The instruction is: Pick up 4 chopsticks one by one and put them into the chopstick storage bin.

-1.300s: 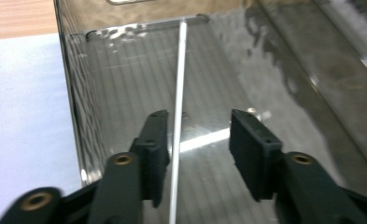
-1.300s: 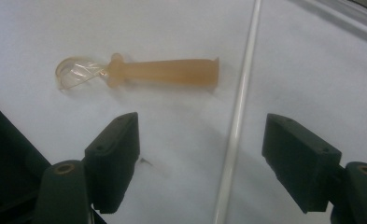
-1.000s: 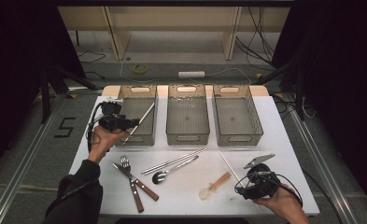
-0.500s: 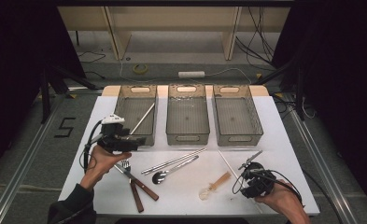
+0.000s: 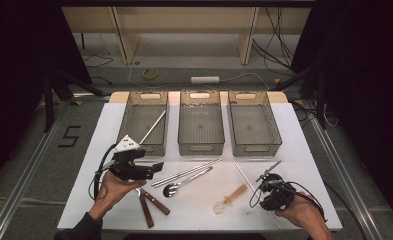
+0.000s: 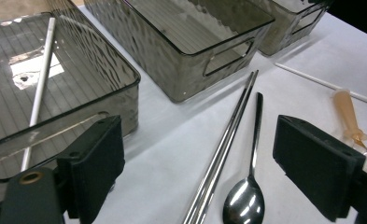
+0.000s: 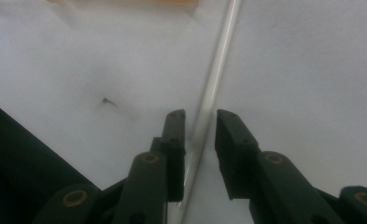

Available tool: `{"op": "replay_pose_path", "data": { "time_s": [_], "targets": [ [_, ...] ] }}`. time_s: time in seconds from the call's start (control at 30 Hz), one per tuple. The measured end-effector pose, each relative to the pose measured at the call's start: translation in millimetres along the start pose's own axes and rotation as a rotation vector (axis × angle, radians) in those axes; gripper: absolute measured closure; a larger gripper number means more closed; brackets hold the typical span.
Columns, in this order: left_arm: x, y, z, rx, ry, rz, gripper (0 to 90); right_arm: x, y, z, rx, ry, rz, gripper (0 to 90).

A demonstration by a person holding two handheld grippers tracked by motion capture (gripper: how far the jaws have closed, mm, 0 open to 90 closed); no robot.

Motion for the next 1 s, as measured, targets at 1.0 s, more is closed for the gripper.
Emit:
{"op": "replay_pose_path", "data": {
  "time_s": [1.0],
  "targets": [
    [-6.7, -13.9, 18.4, 0.078, 0.002, 0.005, 16.0, 7.9, 3.2, 3.5, 0.057, -0.013, -0.04, 84.6]
  ]
}}
Point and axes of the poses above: each handheld gripper's, and its own axes: x roughly forward along the jaws, y roughly out of its top, z roughly to its right, the point moved 7 cm from there along x, roughly forward along the jaws, and after that the axes turned 8 degrees about y, right-handed, at the moved point
